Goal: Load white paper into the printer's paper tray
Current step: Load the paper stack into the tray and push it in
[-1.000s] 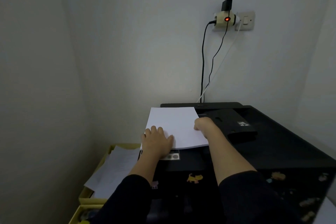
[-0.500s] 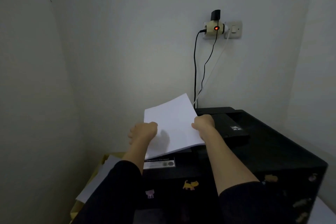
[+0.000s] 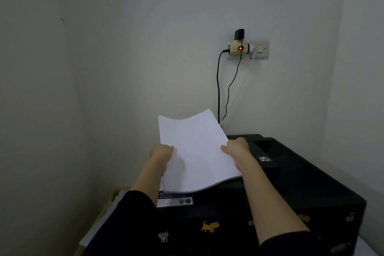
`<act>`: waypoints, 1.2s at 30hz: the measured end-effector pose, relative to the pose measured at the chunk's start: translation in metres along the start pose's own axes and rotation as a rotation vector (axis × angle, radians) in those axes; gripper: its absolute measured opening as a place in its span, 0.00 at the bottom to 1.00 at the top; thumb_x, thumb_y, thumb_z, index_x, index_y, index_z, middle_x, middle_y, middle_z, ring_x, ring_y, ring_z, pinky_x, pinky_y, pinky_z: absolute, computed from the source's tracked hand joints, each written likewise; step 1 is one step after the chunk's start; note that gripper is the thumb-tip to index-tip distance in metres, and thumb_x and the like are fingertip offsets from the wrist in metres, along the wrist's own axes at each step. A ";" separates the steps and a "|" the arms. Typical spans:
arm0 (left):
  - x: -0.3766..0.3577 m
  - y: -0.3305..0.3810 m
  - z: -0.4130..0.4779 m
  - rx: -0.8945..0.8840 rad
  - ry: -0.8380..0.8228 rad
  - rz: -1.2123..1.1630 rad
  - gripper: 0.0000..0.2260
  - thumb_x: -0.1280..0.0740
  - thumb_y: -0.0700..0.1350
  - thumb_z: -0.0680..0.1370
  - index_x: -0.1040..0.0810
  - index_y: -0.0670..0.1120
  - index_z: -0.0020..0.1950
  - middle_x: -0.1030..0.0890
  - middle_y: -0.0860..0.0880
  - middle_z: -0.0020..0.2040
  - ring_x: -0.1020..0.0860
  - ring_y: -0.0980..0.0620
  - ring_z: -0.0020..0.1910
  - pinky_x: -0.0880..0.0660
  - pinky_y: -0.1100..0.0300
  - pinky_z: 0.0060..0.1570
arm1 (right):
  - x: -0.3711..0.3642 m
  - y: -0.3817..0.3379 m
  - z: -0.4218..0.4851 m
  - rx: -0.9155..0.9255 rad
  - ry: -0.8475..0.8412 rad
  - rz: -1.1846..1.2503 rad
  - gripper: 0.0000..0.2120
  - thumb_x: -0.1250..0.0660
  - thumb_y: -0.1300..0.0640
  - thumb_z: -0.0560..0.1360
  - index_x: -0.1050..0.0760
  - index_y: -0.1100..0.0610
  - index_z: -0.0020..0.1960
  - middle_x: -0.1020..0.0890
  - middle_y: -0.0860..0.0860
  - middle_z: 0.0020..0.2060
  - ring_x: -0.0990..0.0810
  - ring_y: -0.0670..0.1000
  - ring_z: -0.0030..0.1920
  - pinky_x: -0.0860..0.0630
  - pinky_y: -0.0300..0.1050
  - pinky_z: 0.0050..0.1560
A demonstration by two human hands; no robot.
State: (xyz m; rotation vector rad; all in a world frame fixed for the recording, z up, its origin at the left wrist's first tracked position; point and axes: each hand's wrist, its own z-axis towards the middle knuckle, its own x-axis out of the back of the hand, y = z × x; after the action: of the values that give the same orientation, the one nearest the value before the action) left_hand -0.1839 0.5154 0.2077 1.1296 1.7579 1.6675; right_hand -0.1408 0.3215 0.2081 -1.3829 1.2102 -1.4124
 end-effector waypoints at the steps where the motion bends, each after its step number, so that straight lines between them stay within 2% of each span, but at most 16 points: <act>1: 0.003 0.005 -0.005 -0.065 0.045 0.037 0.22 0.43 0.38 0.82 0.41 0.39 0.75 0.32 0.40 0.73 0.31 0.43 0.70 0.25 0.60 0.56 | -0.003 -0.002 -0.001 0.029 0.036 0.023 0.15 0.38 0.68 0.76 0.28 0.76 0.59 0.22 0.67 0.58 0.26 0.55 0.45 0.32 0.44 0.44; 2: 0.002 0.009 -0.002 -0.136 0.100 0.074 0.21 0.43 0.39 0.82 0.40 0.40 0.75 0.31 0.40 0.72 0.31 0.42 0.70 0.27 0.56 0.63 | -0.006 -0.002 0.002 0.065 0.049 0.028 0.15 0.38 0.68 0.75 0.28 0.76 0.59 0.21 0.67 0.55 0.27 0.54 0.43 0.32 0.44 0.43; 3: 0.002 0.016 -0.008 -0.181 0.121 0.002 0.19 0.42 0.40 0.82 0.35 0.39 0.72 0.28 0.40 0.69 0.28 0.41 0.67 0.27 0.52 0.63 | -0.008 -0.007 -0.001 0.108 0.053 0.050 0.15 0.38 0.68 0.75 0.27 0.76 0.58 0.20 0.65 0.51 0.27 0.54 0.42 0.32 0.44 0.42; 5: 0.006 0.027 -0.014 -0.309 0.234 -0.008 0.15 0.38 0.43 0.80 0.27 0.38 0.65 0.23 0.39 0.62 0.24 0.39 0.60 0.26 0.50 0.58 | -0.012 -0.015 -0.003 0.199 0.065 0.077 0.13 0.39 0.66 0.76 0.25 0.72 0.57 0.19 0.60 0.48 0.25 0.54 0.42 0.29 0.43 0.41; 7: 0.010 0.039 -0.020 -0.391 0.268 -0.001 0.14 0.37 0.44 0.80 0.26 0.38 0.62 0.21 0.39 0.60 0.23 0.39 0.58 0.25 0.49 0.57 | -0.017 -0.021 -0.010 0.265 0.080 0.088 0.14 0.39 0.63 0.78 0.27 0.67 0.62 0.21 0.59 0.56 0.22 0.56 0.51 0.24 0.47 0.49; 9: 0.012 0.045 -0.024 -0.456 0.281 -0.032 0.12 0.37 0.43 0.80 0.26 0.38 0.61 0.21 0.39 0.59 0.23 0.40 0.56 0.26 0.51 0.55 | -0.021 -0.022 -0.016 0.311 0.073 0.100 0.18 0.41 0.62 0.80 0.35 0.64 0.69 0.26 0.59 0.65 0.25 0.58 0.62 0.28 0.50 0.62; 12: 0.014 0.032 -0.028 -0.525 0.280 -0.037 0.10 0.38 0.41 0.80 0.27 0.38 0.60 0.21 0.38 0.57 0.22 0.42 0.54 0.27 0.54 0.52 | -0.029 -0.010 -0.024 0.335 0.018 0.091 0.21 0.42 0.62 0.81 0.40 0.64 0.72 0.30 0.60 0.69 0.30 0.58 0.68 0.32 0.49 0.66; 15: 0.010 0.005 -0.027 -0.524 0.223 -0.028 0.14 0.40 0.42 0.81 0.31 0.39 0.65 0.22 0.39 0.61 0.24 0.41 0.60 0.27 0.51 0.57 | -0.032 0.011 -0.029 0.299 -0.016 0.082 0.20 0.41 0.63 0.80 0.39 0.63 0.71 0.30 0.59 0.69 0.29 0.57 0.67 0.32 0.49 0.67; 18: 0.009 -0.010 -0.026 -0.537 0.176 -0.105 0.17 0.40 0.41 0.81 0.35 0.39 0.69 0.25 0.40 0.64 0.26 0.42 0.64 0.29 0.52 0.62 | -0.028 0.015 -0.027 0.279 -0.045 0.123 0.15 0.39 0.65 0.78 0.32 0.63 0.64 0.23 0.57 0.60 0.25 0.53 0.53 0.29 0.44 0.52; 20: 0.011 -0.010 -0.027 -0.537 0.176 -0.140 0.19 0.40 0.41 0.81 0.37 0.40 0.71 0.26 0.41 0.66 0.26 0.42 0.64 0.30 0.51 0.63 | -0.025 0.011 -0.026 0.288 -0.065 0.165 0.16 0.36 0.65 0.75 0.31 0.61 0.63 0.22 0.56 0.56 0.24 0.52 0.50 0.29 0.44 0.48; 22: 0.013 -0.011 -0.029 -0.551 0.168 -0.157 0.22 0.39 0.41 0.81 0.39 0.42 0.73 0.27 0.42 0.68 0.27 0.44 0.66 0.30 0.50 0.65 | -0.024 0.009 -0.026 0.321 -0.076 0.193 0.18 0.34 0.63 0.75 0.31 0.59 0.64 0.22 0.53 0.54 0.24 0.51 0.51 0.28 0.45 0.50; 24: 0.015 -0.013 -0.032 -0.576 0.178 -0.161 0.23 0.38 0.40 0.80 0.39 0.42 0.74 0.28 0.45 0.68 0.29 0.48 0.66 0.32 0.54 0.66 | -0.025 0.010 -0.027 0.351 -0.079 0.204 0.18 0.34 0.63 0.76 0.30 0.58 0.65 0.22 0.53 0.55 0.24 0.51 0.52 0.27 0.45 0.54; 29: 0.016 -0.017 -0.033 -0.543 0.182 -0.164 0.18 0.38 0.42 0.80 0.32 0.40 0.69 0.24 0.43 0.65 0.26 0.46 0.65 0.31 0.53 0.63 | -0.028 0.011 -0.028 0.361 -0.039 0.254 0.17 0.35 0.66 0.76 0.27 0.61 0.64 0.20 0.56 0.57 0.23 0.53 0.54 0.26 0.46 0.58; 32: 0.015 -0.014 -0.035 -0.535 0.170 -0.156 0.09 0.40 0.41 0.81 0.29 0.41 0.61 0.24 0.44 0.58 0.26 0.50 0.57 0.32 0.59 0.55 | -0.035 0.010 -0.029 0.372 0.007 0.272 0.18 0.35 0.67 0.76 0.28 0.63 0.65 0.21 0.57 0.59 0.22 0.55 0.58 0.26 0.50 0.63; 34: 0.012 -0.012 -0.039 -0.534 0.180 -0.143 0.02 0.41 0.40 0.82 0.33 0.44 0.53 0.26 0.48 0.52 0.28 0.52 0.54 0.35 0.61 0.53 | -0.039 0.010 -0.030 0.362 0.038 0.273 0.22 0.35 0.66 0.76 0.31 0.63 0.69 0.23 0.58 0.63 0.24 0.56 0.62 0.28 0.53 0.67; 36: 0.011 -0.015 -0.039 -0.542 0.201 -0.112 0.03 0.41 0.41 0.82 0.35 0.44 0.51 0.27 0.49 0.50 0.28 0.52 0.53 0.34 0.61 0.51 | -0.041 0.012 -0.030 0.356 0.042 0.272 0.24 0.35 0.64 0.76 0.34 0.61 0.72 0.25 0.58 0.65 0.26 0.57 0.65 0.30 0.55 0.68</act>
State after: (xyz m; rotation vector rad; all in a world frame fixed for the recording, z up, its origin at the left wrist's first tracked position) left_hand -0.2251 0.5029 0.2015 0.6252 1.3144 2.0669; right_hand -0.1684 0.3618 0.1883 -0.9127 1.0640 -1.3860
